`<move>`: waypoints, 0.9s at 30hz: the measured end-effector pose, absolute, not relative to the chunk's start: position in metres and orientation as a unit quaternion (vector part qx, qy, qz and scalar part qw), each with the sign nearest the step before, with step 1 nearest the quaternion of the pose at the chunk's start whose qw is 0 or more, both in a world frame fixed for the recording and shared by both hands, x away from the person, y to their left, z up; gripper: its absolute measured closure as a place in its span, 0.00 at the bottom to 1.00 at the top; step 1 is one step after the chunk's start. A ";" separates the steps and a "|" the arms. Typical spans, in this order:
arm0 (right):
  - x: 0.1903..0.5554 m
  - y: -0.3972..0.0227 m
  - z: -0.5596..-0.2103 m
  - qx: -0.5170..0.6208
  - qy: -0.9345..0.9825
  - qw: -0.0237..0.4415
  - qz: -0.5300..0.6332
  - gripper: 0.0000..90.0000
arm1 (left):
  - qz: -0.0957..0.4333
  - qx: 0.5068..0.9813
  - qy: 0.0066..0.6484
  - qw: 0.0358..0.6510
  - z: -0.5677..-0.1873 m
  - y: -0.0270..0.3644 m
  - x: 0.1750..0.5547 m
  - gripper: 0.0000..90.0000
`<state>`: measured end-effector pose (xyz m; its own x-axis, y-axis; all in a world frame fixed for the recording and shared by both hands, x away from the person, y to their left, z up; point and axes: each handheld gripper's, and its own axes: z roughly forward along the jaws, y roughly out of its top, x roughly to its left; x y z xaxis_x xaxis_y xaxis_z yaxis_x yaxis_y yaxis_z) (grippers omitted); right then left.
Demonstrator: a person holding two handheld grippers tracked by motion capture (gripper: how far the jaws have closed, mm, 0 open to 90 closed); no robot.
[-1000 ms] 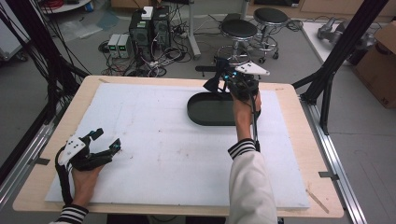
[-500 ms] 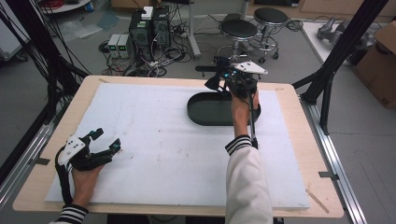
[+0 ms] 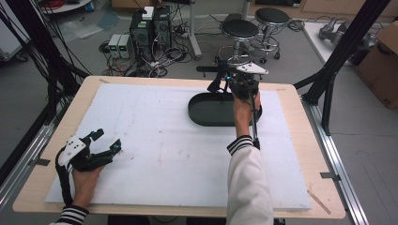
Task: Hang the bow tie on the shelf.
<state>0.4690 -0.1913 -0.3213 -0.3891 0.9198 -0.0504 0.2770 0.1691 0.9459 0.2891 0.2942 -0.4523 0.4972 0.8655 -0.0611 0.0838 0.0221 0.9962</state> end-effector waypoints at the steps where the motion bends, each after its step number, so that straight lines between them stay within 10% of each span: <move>1: 0.469 -0.191 -0.322 0.436 0.688 0.339 0.471 0.96 | 0.324 0.620 0.383 0.604 -0.452 0.294 0.289 0.18; 27: 0.476 -0.185 -0.346 0.461 0.713 0.319 0.420 0.86 | 0.324 0.620 0.382 0.604 -0.452 0.294 0.289 0.18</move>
